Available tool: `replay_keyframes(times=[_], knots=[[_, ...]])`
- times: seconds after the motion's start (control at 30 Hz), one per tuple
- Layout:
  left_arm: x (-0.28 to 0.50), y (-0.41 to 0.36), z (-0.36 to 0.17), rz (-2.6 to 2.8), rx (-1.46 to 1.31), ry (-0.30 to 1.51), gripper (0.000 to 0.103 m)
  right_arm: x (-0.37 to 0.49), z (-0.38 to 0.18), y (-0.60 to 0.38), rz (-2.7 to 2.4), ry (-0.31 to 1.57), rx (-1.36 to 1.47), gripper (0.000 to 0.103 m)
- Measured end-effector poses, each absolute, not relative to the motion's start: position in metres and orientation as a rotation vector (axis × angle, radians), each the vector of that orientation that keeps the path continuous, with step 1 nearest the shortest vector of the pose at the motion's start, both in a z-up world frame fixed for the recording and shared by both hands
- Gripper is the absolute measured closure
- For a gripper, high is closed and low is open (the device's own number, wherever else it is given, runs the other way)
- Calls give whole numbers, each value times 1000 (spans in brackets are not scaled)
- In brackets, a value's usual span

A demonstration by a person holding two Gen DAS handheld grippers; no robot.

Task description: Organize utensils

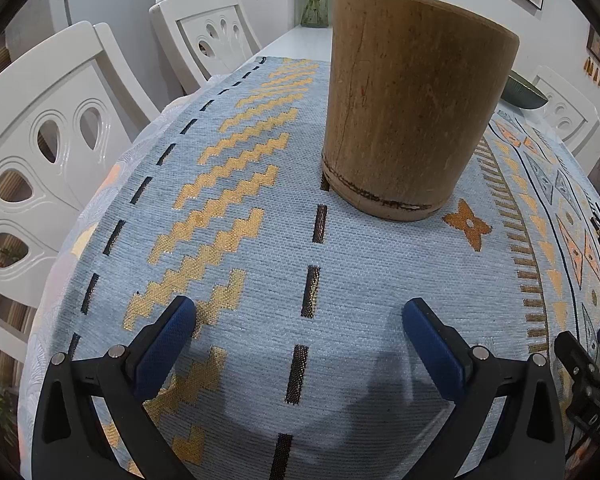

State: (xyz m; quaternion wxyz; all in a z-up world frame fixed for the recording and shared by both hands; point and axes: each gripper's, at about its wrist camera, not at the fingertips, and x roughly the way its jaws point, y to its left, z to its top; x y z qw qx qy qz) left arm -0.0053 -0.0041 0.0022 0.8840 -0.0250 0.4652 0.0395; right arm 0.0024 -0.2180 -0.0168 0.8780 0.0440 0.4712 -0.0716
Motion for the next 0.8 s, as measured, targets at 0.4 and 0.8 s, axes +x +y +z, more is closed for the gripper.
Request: replay_keyframes(times=[0.4,0.8], knots=[[-7,-5,3,94,-53,967,0,-27,-23,-206,-151,953,95,0],[-6,-5,3,94,-54,968,0,-26,-21,-206,-150,958,95,0]])
